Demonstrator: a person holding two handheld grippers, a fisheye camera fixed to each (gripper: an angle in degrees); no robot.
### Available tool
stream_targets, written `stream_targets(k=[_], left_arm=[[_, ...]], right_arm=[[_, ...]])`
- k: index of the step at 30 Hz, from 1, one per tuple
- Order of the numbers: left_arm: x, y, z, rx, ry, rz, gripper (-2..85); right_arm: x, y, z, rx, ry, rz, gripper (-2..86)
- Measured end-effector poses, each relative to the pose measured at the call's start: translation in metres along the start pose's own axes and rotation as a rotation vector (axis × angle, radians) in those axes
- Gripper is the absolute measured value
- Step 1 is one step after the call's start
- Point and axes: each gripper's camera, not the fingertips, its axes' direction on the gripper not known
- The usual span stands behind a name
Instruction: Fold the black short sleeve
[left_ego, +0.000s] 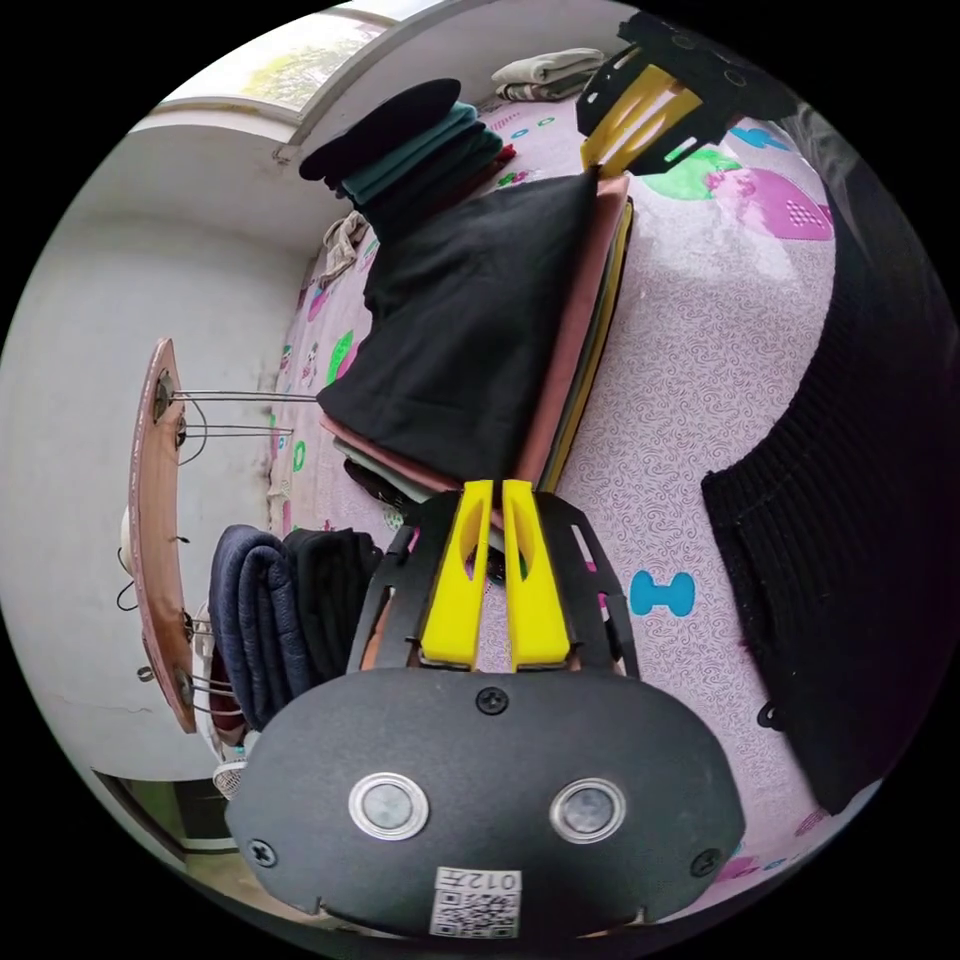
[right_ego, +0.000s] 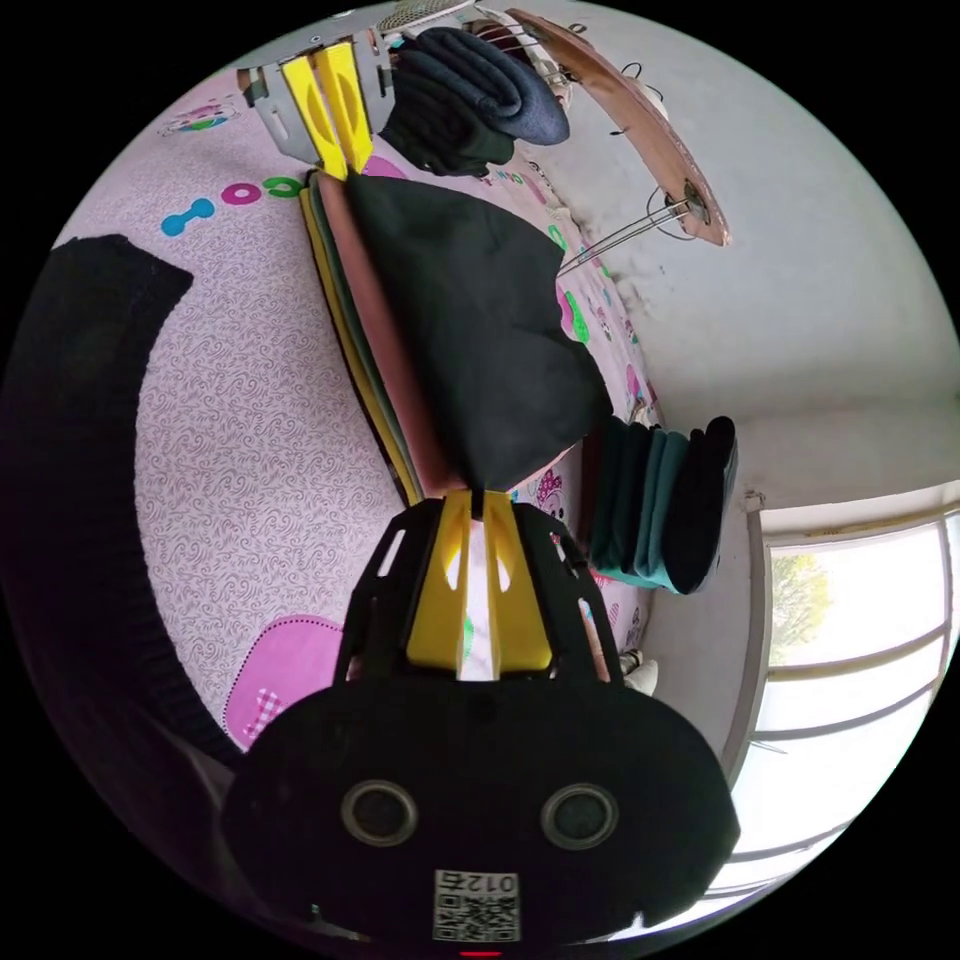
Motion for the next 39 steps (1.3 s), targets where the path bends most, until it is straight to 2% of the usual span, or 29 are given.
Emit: stream_targets(k=[6, 12, 26, 31, 39], left_arm=[[-0.014, -0.009, -0.031, -0.002, -0.027, 0.014, 0.1], [-0.017, -0.02, -0.036, -0.052, -0.011, 0.06, 0.0], [-0.04, -0.027, -0.055, -0.126, -0.025, 0.068, -0.1], [-0.061, -0.018, -0.048, -0.129, 0.026, 0.04, -0.1], [-0.094, -0.002, -0.054, -0.141, 0.03, 0.101, 0.0]], right_arm=[[0.019, 0.011, -0.001, 0.033, -0.027, -0.036, -0.9], [0.003, 0.017, 0.022, -0.007, -0.002, -0.202, -1.0], [0.011, 0.043, 0.043, -0.008, -0.029, -0.15, -1.0], [0.01, 0.053, 0.05, -0.021, -0.057, -0.134, -1.0], [0.001, 0.079, 0.054, -0.028, -0.043, -0.126, -1.0]])
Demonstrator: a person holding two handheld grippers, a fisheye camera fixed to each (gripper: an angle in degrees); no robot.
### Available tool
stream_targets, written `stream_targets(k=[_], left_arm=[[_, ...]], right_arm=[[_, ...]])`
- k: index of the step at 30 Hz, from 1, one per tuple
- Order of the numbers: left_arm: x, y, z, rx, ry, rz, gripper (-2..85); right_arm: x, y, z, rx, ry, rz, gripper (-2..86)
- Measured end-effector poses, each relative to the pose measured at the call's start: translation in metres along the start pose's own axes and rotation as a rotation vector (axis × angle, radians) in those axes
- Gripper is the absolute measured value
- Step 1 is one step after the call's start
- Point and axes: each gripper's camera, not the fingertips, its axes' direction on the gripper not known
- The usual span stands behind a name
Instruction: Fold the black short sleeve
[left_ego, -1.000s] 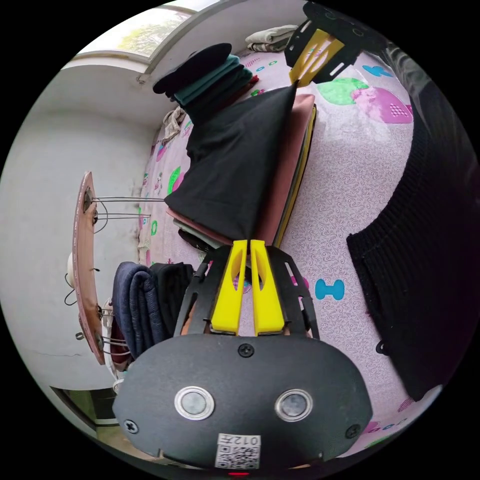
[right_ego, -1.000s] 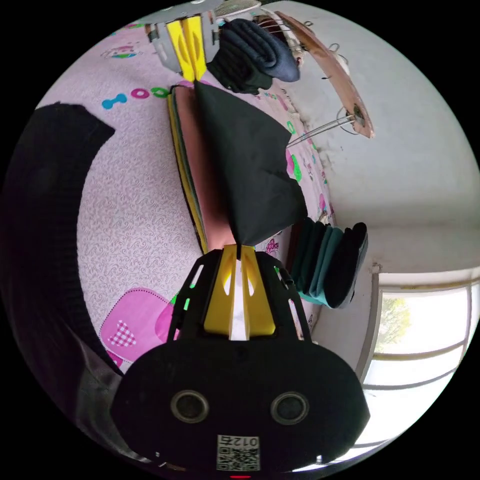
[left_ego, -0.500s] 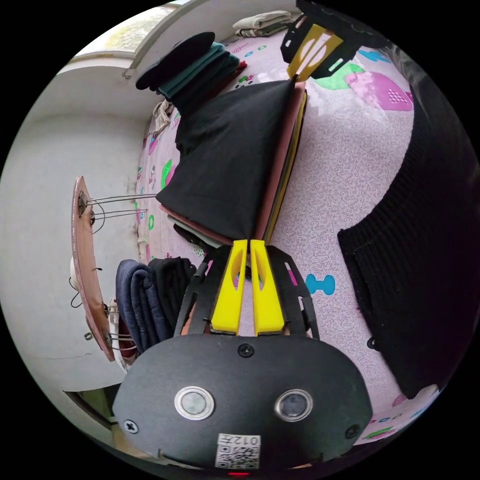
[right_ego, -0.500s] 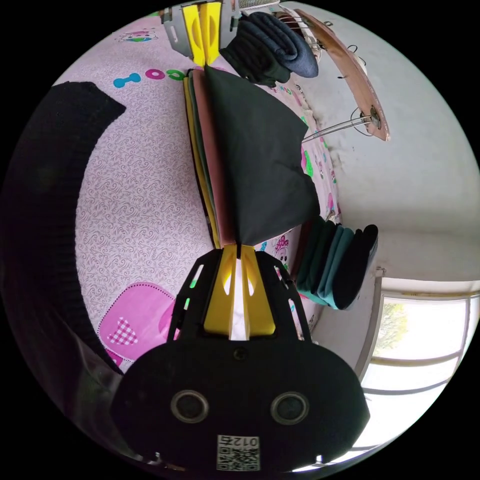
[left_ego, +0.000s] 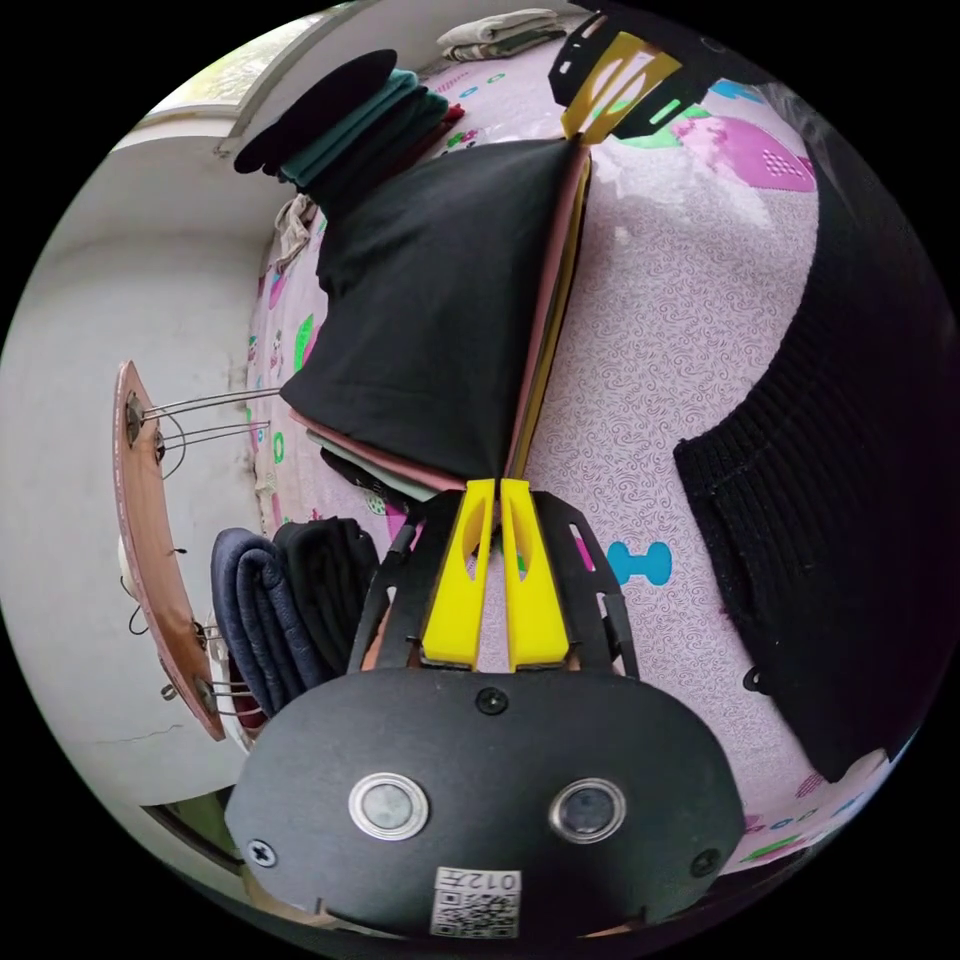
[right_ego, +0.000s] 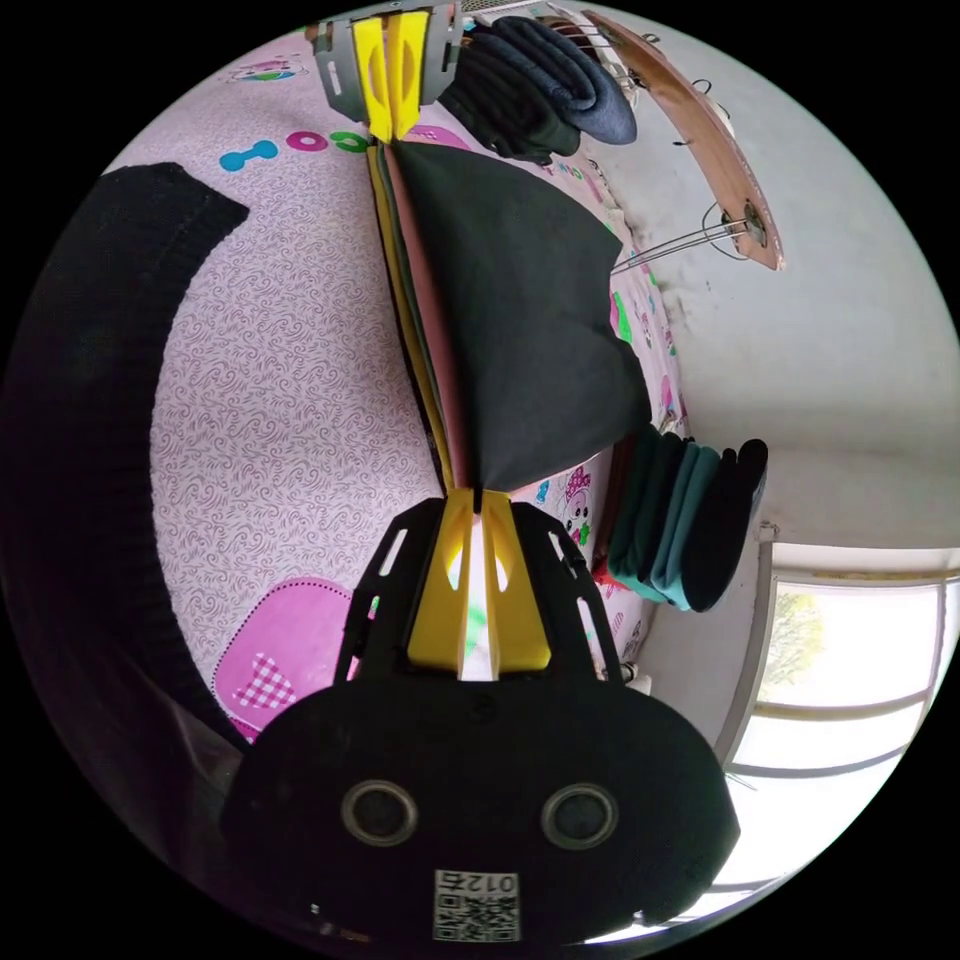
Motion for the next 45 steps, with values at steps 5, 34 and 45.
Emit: stream_targets(k=[5, 34, 45], left_arm=[[-0.025, 0.028, -0.008, 0.034, 0.033, -0.147, 0.0], [-0.197, 0.046, -0.063, 0.391, 0.47, -0.431, 0.2], [-0.273, -0.011, -0.178, 0.989, 0.744, -0.467, 0.8]], right_arm=[[-0.007, 0.032, -0.002, -0.008, -0.035, 0.068, -1.0], [-0.08, 0.217, 0.004, 0.011, -0.628, 0.852, -1.0], [-0.161, 0.366, -0.129, 0.283, -0.371, 1.351, -0.8]])
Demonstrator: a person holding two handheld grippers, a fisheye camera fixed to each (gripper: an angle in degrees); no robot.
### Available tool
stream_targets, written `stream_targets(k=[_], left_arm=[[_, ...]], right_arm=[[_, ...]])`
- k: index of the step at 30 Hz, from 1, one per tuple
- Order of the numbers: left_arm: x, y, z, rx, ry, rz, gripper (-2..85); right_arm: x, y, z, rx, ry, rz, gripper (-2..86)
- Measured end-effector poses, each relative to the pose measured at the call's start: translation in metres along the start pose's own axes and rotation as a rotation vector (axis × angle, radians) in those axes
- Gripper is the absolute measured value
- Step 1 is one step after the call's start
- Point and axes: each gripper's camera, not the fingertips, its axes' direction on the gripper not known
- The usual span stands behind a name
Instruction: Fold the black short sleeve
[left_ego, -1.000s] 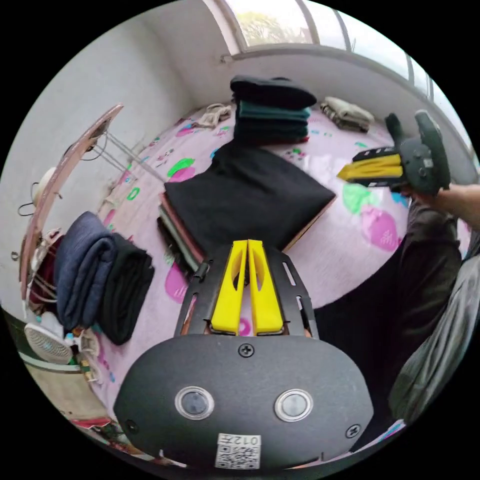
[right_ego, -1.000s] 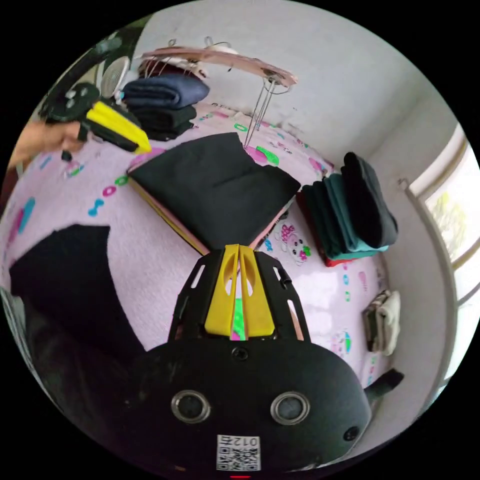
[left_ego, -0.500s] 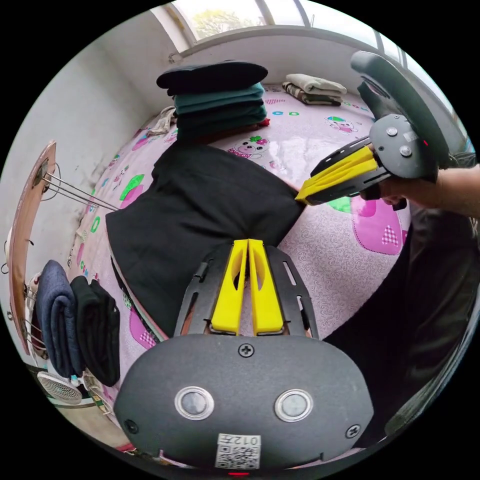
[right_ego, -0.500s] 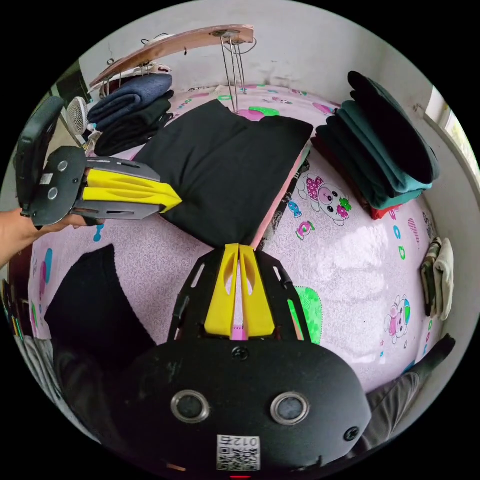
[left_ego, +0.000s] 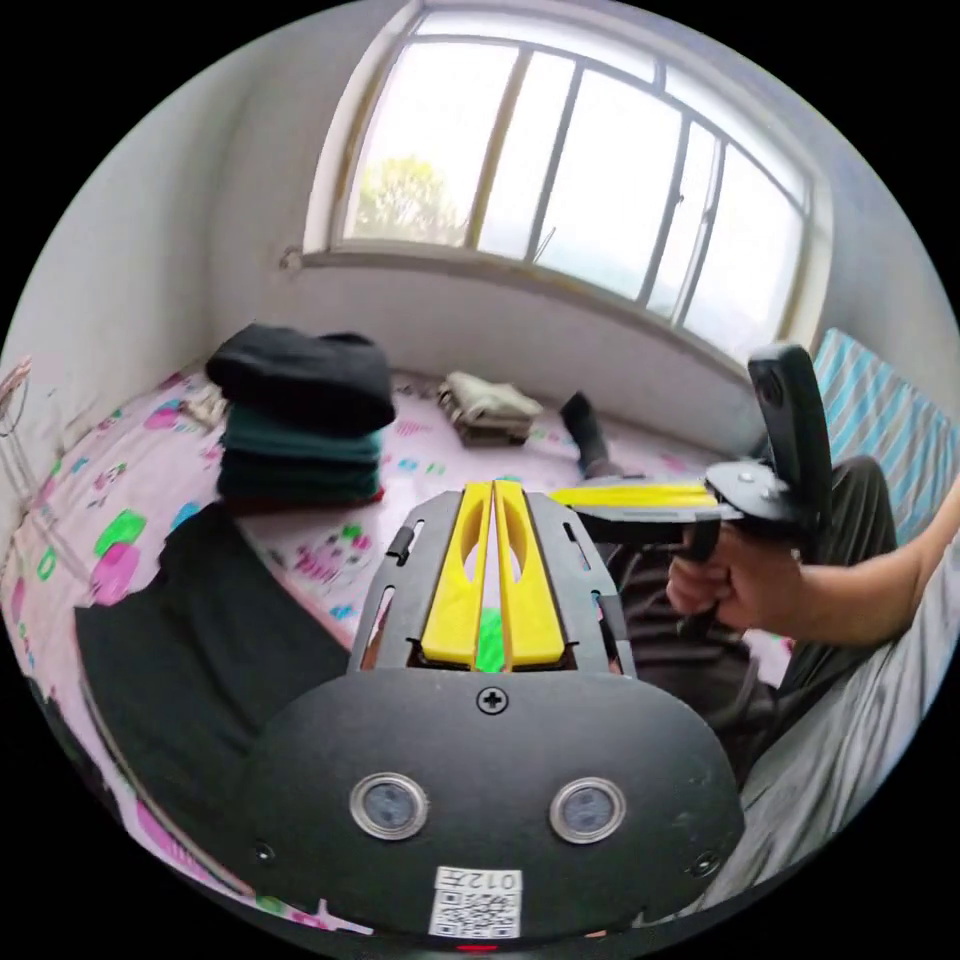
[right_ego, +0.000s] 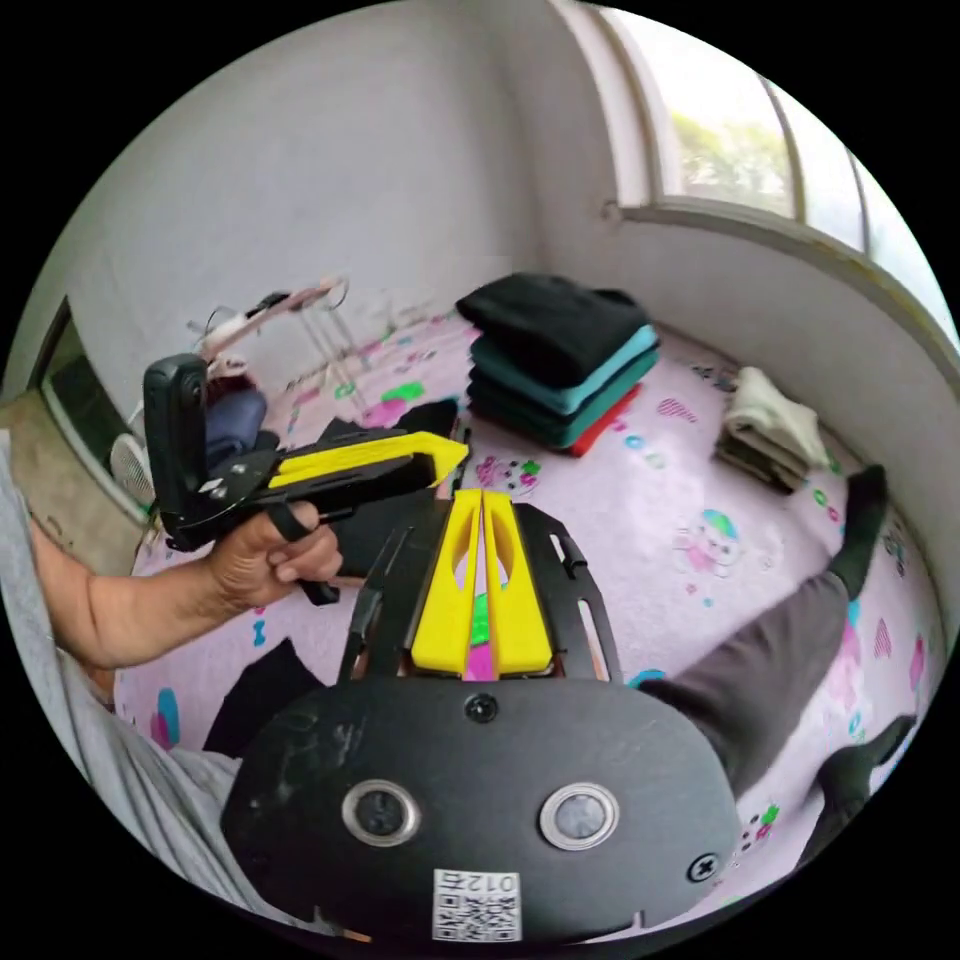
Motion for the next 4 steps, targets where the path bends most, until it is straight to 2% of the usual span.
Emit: stream_targets(k=[4], left_arm=[[0.048, -0.068, 0.013, 0.123, 0.232, 0.064, 0.8]], right_arm=[[0.022, 0.074, -0.077, 0.193, 0.188, 0.176, -0.8]])
